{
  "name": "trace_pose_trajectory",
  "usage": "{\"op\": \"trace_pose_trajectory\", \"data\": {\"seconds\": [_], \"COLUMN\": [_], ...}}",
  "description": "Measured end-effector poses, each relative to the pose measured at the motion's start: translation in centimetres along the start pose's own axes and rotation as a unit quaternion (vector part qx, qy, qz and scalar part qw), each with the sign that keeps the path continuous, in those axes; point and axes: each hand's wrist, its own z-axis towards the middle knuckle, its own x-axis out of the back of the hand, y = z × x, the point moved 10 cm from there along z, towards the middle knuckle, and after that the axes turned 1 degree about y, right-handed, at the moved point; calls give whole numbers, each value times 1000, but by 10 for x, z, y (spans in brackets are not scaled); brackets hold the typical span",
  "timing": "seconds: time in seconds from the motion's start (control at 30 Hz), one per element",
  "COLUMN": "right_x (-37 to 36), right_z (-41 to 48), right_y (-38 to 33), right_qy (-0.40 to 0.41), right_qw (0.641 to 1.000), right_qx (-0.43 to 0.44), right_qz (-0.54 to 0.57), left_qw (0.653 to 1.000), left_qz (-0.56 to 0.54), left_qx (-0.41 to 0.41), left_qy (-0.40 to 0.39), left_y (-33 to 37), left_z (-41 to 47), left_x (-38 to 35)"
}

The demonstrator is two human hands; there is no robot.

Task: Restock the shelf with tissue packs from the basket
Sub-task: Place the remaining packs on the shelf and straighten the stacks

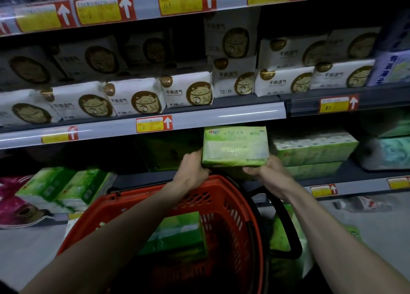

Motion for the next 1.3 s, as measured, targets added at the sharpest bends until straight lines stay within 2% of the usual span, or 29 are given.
{"op": "trace_pose_trajectory", "data": {"seconds": [0.2, 0.4, 0.73, 1.07, 1.3], "right_x": [-6, -11, -3, -9, -21], "right_z": [27, 40, 58, 49, 38], "right_y": [10, -2, 4, 9, -1], "right_qy": [15, 24, 59, 62, 51], "right_qw": [999, 996, 994, 992, 977], "right_qx": [-12, -12, -27, -54, -83], "right_qz": [-31, -91, -92, -96, -189], "left_qw": [995, 965, 955, 968, 968], "left_qz": [11, -136, -197, -141, -126], "left_qx": [70, 191, 193, 178, 154], "left_qy": [-69, -118, -106, -105, -152], "left_y": [-36, -75, -103, -86, -74], "left_z": [19, 52, 80, 74, 62], "left_x": [-33, -56, -73, -71, -65]}}
